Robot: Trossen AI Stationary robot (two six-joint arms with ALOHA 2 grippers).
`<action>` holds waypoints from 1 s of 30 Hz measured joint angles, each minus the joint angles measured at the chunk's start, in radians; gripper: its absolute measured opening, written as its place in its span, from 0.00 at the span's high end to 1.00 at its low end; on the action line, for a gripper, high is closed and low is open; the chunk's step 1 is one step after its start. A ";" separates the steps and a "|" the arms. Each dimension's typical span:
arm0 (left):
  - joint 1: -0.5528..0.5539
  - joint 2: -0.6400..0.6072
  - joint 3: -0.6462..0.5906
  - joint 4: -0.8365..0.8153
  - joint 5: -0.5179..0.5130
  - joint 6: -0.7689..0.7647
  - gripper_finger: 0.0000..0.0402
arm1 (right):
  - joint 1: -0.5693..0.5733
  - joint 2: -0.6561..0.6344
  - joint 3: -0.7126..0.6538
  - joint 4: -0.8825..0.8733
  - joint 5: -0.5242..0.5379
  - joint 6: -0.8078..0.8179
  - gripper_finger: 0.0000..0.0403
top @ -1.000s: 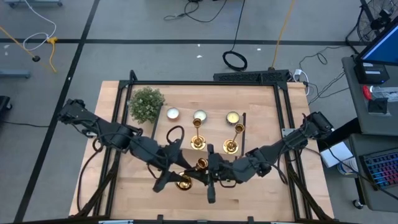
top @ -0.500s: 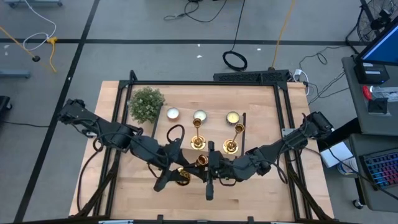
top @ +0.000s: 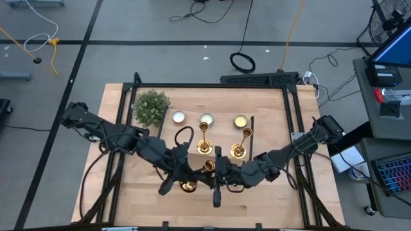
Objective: Pick & Place candle stick holders
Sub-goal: Put the gold candle holder on the shelf
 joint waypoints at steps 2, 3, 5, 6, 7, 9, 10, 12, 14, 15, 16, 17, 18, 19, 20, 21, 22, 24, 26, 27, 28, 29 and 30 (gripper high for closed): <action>0.001 0.000 0.000 0.000 0.009 0.007 0.96 | 0.000 0.000 0.000 0.000 0.000 0.000 0.98; 0.001 0.000 0.000 0.000 0.011 0.006 0.96 | 0.000 0.000 0.000 0.000 -0.001 0.000 0.98; 0.000 0.000 0.000 0.000 0.011 0.004 0.95 | 0.000 0.000 0.000 0.000 -0.001 0.000 0.98; 0.000 0.000 0.000 0.000 0.010 0.002 0.94 | 0.000 0.000 0.000 0.000 -0.001 0.000 0.98; 0.000 0.000 0.000 0.000 0.007 0.001 0.92 | 0.000 0.000 0.000 0.000 -0.001 0.000 0.98; 0.000 0.000 0.000 0.000 0.007 -0.004 0.91 | 0.000 0.000 0.000 0.002 0.000 -0.001 0.97; 0.000 0.000 0.000 0.000 0.007 -0.006 0.91 | 0.000 0.000 0.000 0.004 0.001 -0.001 0.96; 0.000 0.000 0.000 0.001 0.007 -0.006 0.94 | 0.000 0.000 0.000 0.014 0.001 -0.001 0.93; 0.000 0.000 0.000 -0.003 0.008 -0.006 0.96 | 0.000 0.000 0.000 0.036 0.002 -0.004 0.89; 0.000 0.000 0.000 -0.003 0.007 -0.008 0.96 | 0.000 -0.001 0.000 0.047 0.002 -0.004 0.87; -0.001 0.000 0.000 -0.003 0.008 -0.016 0.96 | 0.000 -0.001 0.000 0.059 0.002 -0.004 0.85; -0.001 0.000 0.000 -0.003 0.007 -0.024 0.96 | 0.000 -0.001 0.000 0.065 0.002 -0.004 0.83; -0.001 0.000 0.000 -0.003 0.007 -0.029 0.95 | 0.000 -0.001 0.000 0.068 0.002 -0.005 0.81; -0.001 0.000 0.000 -0.008 0.007 -0.033 0.95 | 0.000 -0.001 0.000 0.072 0.002 -0.004 0.79; -0.001 0.000 0.000 -0.020 0.005 -0.039 0.95 | 0.000 -0.001 0.000 0.075 0.002 -0.004 0.77; -0.001 0.000 0.000 -0.033 0.001 -0.040 0.95 | 0.000 -0.001 0.000 0.075 0.004 -0.004 0.75; -0.001 0.000 0.000 -0.040 -0.004 -0.042 0.96 | 0.000 -0.001 0.000 0.075 0.005 -0.004 0.73; -0.004 -0.002 0.000 -0.057 -0.015 -0.044 0.96 | 0.000 -0.001 0.000 0.076 0.005 -0.004 0.70; -0.012 -0.008 0.000 -0.070 -0.043 -0.048 0.96 | -0.001 -0.001 0.000 0.089 0.005 -0.004 0.67; -0.015 -0.010 0.000 -0.071 -0.059 -0.049 0.96 | -0.001 -0.001 0.000 0.097 0.005 -0.004 0.66; -0.017 -0.010 0.000 -0.070 -0.074 -0.050 0.96 | -0.001 -0.001 0.000 0.104 0.006 -0.004 0.64; -0.018 -0.015 0.000 -0.070 -0.089 -0.051 0.96 | -0.001 -0.001 0.000 0.110 0.007 -0.004 0.63; -0.024 -0.020 0.000 -0.078 -0.104 -0.051 0.96 | -0.001 -0.001 0.000 0.113 0.009 -0.004 0.62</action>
